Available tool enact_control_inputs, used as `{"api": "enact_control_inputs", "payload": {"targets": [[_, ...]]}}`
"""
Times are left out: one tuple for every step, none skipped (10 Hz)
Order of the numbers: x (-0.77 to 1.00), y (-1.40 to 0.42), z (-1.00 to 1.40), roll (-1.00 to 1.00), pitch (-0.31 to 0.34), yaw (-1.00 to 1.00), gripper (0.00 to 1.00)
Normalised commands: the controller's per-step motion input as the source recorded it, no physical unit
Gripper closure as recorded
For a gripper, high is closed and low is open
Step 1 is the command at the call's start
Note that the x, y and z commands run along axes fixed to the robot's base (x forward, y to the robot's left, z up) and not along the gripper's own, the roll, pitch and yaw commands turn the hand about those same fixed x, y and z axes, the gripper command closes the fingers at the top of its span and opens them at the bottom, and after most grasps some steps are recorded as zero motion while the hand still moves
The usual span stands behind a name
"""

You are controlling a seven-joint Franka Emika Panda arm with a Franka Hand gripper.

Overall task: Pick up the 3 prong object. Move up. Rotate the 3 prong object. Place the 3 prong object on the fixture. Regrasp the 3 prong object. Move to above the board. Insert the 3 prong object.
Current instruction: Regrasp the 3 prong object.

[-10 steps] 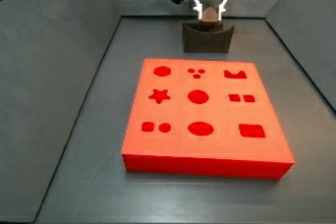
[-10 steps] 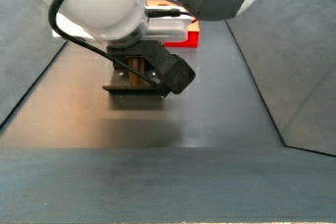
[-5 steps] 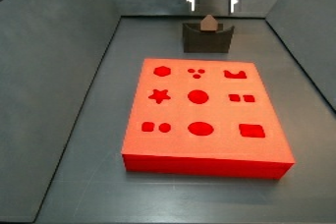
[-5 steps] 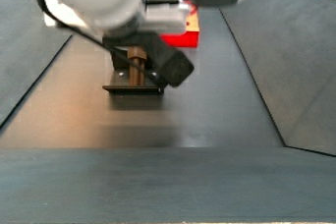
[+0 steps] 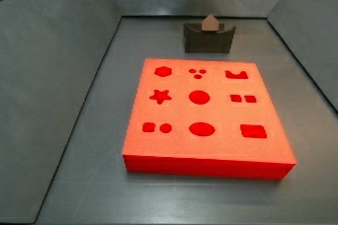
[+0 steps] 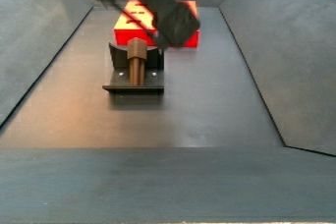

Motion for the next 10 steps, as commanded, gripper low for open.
{"api": "enact_control_inputs", "payload": {"targets": [[-0.04, 0.01, 0.28, 0.03, 0.052, -0.02, 0.0], [-0.08, -0.74, 0.46, 1.0, 0.058, 0.03, 0.0], [-0.06, -0.72, 0.4, 1.0, 0.056, 0.03, 0.0], [-0.09, -0.55, 0.26, 1.0, 0.046, 0.03, 0.0], [-0.1, -0.45, 0.16, 1.0, 0.04, 0.03, 0.0], [-0.08, -0.24, 0.07, 1.0, 0.033, 0.03, 0.0], [-0.07, -0.13, 0.06, 1.0, 0.033, 0.03, 0.0], [-0.04, -0.05, 0.02, 1.0, 0.031, 0.03, 0.0], [-0.03, -0.04, 0.01, 1.0, 0.029, 0.03, 0.0], [-0.03, -0.02, 0.01, 1.0, 0.025, 0.03, 0.0]]}}
